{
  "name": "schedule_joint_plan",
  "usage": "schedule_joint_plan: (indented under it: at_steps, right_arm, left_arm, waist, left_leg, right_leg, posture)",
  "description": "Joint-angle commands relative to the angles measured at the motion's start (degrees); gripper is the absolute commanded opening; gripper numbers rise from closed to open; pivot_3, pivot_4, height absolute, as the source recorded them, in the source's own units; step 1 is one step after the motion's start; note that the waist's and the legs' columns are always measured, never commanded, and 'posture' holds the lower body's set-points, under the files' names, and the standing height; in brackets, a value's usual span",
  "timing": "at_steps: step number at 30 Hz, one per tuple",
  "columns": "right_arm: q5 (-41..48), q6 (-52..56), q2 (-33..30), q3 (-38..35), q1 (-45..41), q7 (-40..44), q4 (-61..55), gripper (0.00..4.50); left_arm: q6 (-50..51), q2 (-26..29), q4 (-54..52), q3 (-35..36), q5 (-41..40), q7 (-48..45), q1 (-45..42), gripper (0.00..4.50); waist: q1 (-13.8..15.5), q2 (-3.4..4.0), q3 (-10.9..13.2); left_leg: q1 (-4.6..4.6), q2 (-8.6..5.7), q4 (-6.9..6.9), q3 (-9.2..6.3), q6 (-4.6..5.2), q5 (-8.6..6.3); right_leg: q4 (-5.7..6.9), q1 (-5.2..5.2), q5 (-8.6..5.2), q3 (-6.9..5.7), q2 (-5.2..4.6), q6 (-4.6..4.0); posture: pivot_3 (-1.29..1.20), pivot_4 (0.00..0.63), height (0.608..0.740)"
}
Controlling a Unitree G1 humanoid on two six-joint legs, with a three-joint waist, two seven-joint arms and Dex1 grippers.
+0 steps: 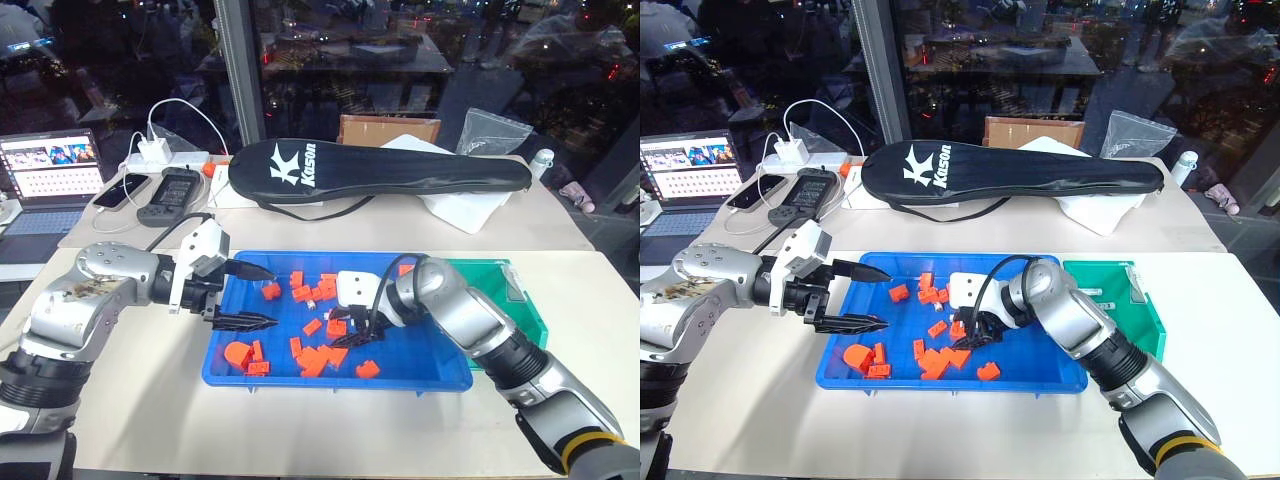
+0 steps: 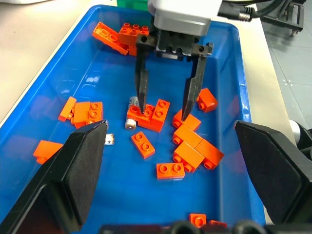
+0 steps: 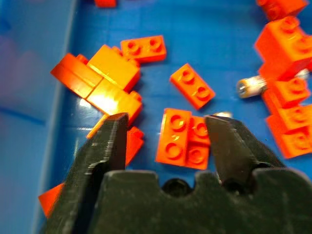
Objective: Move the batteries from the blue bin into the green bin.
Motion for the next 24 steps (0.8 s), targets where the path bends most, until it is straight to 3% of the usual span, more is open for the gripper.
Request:
schedule_joint_plan:
  at_steps: [1, 2, 7, 14, 19, 24]
  right_arm:
    - [-1.01, -0.30, -0.78, -0.01, 0.70, -0.91, -0.83, 0.92]
    - [-1.24, -0.49, -0.97, 0.10, 0.81, -1.00, -0.75, 0.64]
    - [0.32, 1.16, -3.30, -1.43, 0.31, 0.77, -4.36, 0.64]
    - [5.34, 3.48, -16.16, -5.11, 0.20, 9.97, -13.81, 0.64]
    - [2.63, 0.15, -21.88, -4.74, 4.44, 9.78, -10.63, 0.64]
    - [2.29, -0.68, -20.40, -7.18, 2.95, 6.99, -7.99, 2.38]
  left_arm:
    - [-1.39, -0.03, -0.69, -0.10, 0.05, -0.41, -1.02, 4.50]
    - [-1.46, -0.09, -0.62, -0.15, 0.08, -0.43, -1.06, 4.50]
    - [-1.76, 0.01, -0.46, -0.34, 0.19, -0.38, -1.16, 4.50]
    - [-2.07, -0.02, -0.10, -0.77, 0.33, -0.53, -1.61, 4.50]
    - [-2.22, -0.36, 0.34, -1.40, 0.86, -0.39, -2.09, 4.50]
    - [-1.56, -0.84, 1.15, -1.32, 0.24, -0.61, -2.70, 4.50]
  waist:
    - [0.00, -0.01, -0.01]
    - [0.01, -0.02, -0.02]
    - [0.09, -0.05, -0.03]
    - [0.06, -0.07, -0.01]
    - [0.00, -0.12, 0.01]
    - [-0.33, -0.15, 0.03]
  left_leg:
    - [0.00, 0.00, 0.00, 0.00, 0.00, 0.00]
    - [0.01, 0.00, 0.00, 0.00, 0.00, 0.00]
    - [0.00, 0.00, 0.00, 0.00, 0.00, 0.00]
    - [-0.03, 0.00, -0.02, 0.00, 0.00, 0.00]
    - [0.01, 0.00, -0.03, 0.00, 0.00, -0.01]
    - [0.03, 0.00, -0.02, 0.00, 0.00, -0.01]
  right_leg:
    - [0.00, 0.00, 0.00, 0.00, 0.00, 0.00]
    - [0.00, 0.01, 0.00, 0.00, 0.00, 0.00]
    - [-0.01, 0.01, -0.01, 0.00, 0.00, 0.01]
    - [-0.05, -0.01, -0.02, 0.00, 0.00, 0.01]
    - [-0.07, -0.01, -0.11, 0.00, -0.01, 0.00]
    - [-0.06, -0.02, -0.11, 0.01, -0.01, 0.00]
  posture:
    - [0.00, 0.150, 0.737]
    - [0.00, 0.150, 0.737]
    - [0.00, 0.150, 0.737]
    - [0.00, 0.150, 0.737]
    - [0.00, 0.150, 0.737]
    - [0.00, 0.150, 0.737]
